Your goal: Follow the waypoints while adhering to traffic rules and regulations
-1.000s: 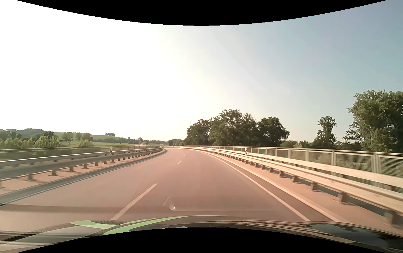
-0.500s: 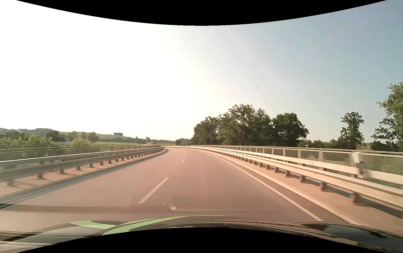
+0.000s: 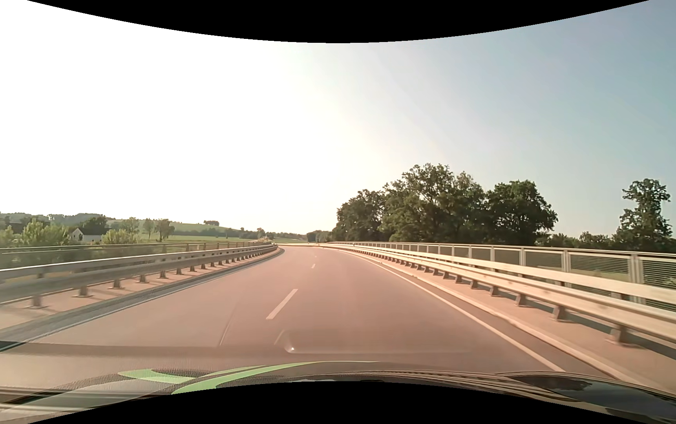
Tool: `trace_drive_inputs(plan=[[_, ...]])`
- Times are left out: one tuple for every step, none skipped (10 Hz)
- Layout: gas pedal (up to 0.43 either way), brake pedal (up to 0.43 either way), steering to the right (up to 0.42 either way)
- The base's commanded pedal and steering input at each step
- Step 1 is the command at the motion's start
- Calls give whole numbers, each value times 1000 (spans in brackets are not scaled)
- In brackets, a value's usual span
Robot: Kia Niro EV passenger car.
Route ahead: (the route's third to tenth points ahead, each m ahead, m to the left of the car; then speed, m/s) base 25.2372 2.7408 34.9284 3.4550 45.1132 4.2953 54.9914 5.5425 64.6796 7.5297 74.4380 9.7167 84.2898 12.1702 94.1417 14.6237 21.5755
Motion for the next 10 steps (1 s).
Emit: trace_drive_inputs(plan=[[209, 0, -21], [209, 0, -20], [209, 0, -15], [209, 0, -6], [209, 0, -3], [209, 0, -3], [209, 0, -4], [209, 0, -8], [209, 0, -12], [209, 0, -14]])
